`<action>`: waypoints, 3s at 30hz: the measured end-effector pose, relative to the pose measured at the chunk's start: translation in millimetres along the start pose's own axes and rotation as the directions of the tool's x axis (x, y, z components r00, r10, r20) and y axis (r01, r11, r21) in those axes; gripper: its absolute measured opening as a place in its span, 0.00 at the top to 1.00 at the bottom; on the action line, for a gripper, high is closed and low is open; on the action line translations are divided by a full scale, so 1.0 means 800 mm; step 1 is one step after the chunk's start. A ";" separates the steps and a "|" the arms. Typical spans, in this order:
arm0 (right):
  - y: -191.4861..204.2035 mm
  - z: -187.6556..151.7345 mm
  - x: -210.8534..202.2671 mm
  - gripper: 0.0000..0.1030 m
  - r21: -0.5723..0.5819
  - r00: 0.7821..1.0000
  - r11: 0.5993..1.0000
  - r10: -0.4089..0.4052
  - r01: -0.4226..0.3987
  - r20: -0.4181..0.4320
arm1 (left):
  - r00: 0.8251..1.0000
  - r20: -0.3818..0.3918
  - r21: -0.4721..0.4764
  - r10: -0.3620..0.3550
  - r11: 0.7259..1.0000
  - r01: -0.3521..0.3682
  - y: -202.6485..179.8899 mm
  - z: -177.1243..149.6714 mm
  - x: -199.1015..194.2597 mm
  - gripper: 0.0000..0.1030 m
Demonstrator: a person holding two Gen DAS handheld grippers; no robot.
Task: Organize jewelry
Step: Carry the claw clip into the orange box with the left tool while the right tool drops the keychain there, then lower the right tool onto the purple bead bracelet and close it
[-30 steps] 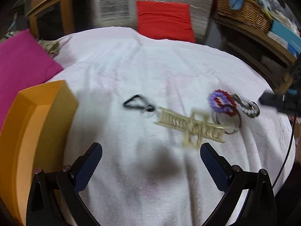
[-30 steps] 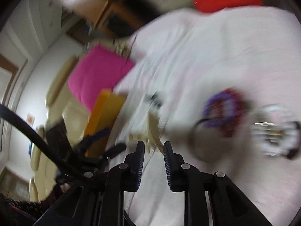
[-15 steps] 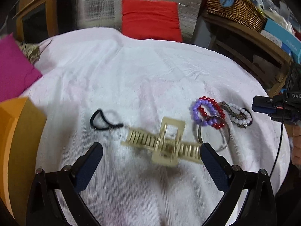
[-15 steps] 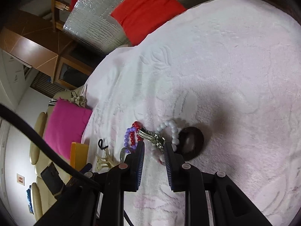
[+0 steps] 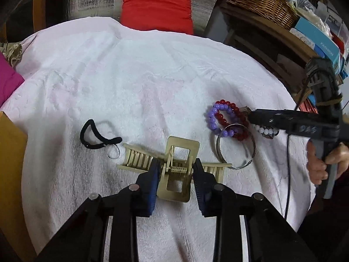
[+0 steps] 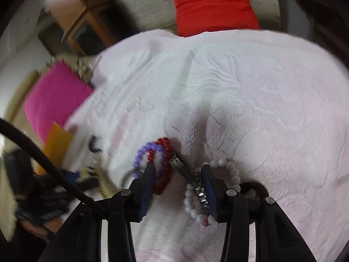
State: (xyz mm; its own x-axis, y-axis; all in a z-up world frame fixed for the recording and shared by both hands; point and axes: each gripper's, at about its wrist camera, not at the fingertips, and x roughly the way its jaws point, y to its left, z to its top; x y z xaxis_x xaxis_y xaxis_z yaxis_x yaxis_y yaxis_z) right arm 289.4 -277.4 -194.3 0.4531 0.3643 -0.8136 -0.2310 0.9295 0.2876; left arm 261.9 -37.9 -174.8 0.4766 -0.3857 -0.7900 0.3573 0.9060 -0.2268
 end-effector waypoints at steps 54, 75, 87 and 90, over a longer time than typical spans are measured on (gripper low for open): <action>0.367 0.017 0.030 0.88 -0.072 0.800 0.803 0.596 -0.592 0.068 | 0.874 0.221 -0.291 0.433 0.885 -0.365 0.188 -0.163 -0.294 0.72; 0.384 -0.003 0.064 0.84 -0.049 0.849 0.848 0.528 -0.527 -0.009 | 0.817 0.080 -0.258 0.572 0.803 -0.537 0.176 -0.158 -0.264 0.54; 0.190 0.001 -0.058 0.84 0.072 0.901 0.907 0.398 -0.414 0.170 | 0.924 0.201 -0.063 0.327 0.945 -0.320 0.030 -0.079 -0.198 0.53; 0.131 0.000 -0.084 0.84 0.133 0.905 0.907 0.367 -0.399 0.216 | 0.951 0.193 -0.018 0.241 0.970 -0.242 0.000 -0.064 -0.162 0.53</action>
State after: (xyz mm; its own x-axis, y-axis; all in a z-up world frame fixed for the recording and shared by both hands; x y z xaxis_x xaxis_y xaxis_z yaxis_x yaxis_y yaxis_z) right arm 234.6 -204.4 -109.2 0.5110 0.6830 -0.5220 -0.2759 0.7054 0.6529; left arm 159.1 21.0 -101.3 0.6947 -0.1819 -0.6959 0.2168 0.9755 -0.0386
